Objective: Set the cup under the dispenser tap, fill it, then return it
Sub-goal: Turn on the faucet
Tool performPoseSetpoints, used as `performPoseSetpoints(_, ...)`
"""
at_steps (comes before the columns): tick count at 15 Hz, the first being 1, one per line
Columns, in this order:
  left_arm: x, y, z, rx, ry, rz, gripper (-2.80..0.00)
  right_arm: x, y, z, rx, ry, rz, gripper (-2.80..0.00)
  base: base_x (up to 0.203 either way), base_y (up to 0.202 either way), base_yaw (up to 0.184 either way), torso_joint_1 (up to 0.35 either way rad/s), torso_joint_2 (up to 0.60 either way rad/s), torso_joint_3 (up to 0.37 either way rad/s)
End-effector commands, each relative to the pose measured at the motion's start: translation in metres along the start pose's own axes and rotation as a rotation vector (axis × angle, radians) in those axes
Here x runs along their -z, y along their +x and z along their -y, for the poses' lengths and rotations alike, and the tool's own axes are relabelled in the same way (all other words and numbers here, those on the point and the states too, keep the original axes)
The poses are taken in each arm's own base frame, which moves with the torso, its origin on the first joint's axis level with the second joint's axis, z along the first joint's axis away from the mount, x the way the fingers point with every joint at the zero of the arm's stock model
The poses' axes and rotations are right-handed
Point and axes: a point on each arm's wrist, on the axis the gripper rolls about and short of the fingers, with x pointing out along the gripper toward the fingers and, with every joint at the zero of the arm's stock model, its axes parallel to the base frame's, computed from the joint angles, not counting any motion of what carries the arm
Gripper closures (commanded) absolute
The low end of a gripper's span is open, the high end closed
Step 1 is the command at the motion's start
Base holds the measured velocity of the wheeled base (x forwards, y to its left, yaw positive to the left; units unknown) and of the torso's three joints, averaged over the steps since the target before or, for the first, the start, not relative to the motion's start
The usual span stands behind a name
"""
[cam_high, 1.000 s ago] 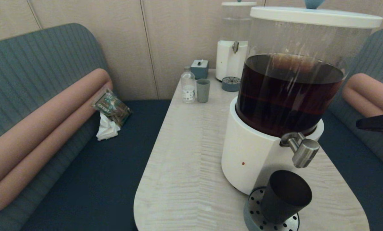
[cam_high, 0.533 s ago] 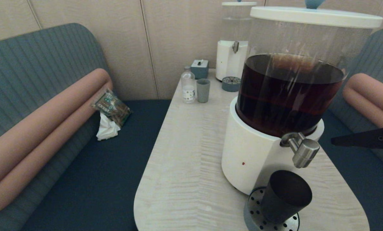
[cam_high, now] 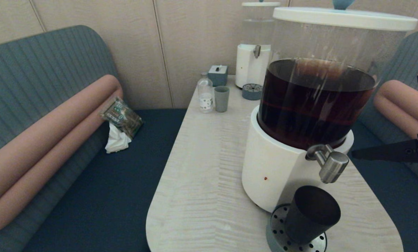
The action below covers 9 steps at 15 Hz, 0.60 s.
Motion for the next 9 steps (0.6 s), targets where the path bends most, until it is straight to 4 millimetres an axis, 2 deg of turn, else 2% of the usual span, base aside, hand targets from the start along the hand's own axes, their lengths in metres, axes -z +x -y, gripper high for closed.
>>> performPoseSetpoints(1, 0.0, 0.0, 0.0, 0.0, 0.0, -0.001, 0.0, 0.0, 0.0, -0.001, -0.011, -0.005, 0.003, 0.0, 0.0, 0.0, 0.0, 0.0, 0.0, 0.0)
performPoseSetpoints(9, 0.0, 0.0, 0.0, 0.0, 0.0, -0.001, 0.0, 0.0, 0.012, 0.005, -0.002, -0.092, -0.014, 0.0, 0.0, 0.0, 0.0, 0.0, 0.0, 0.0)
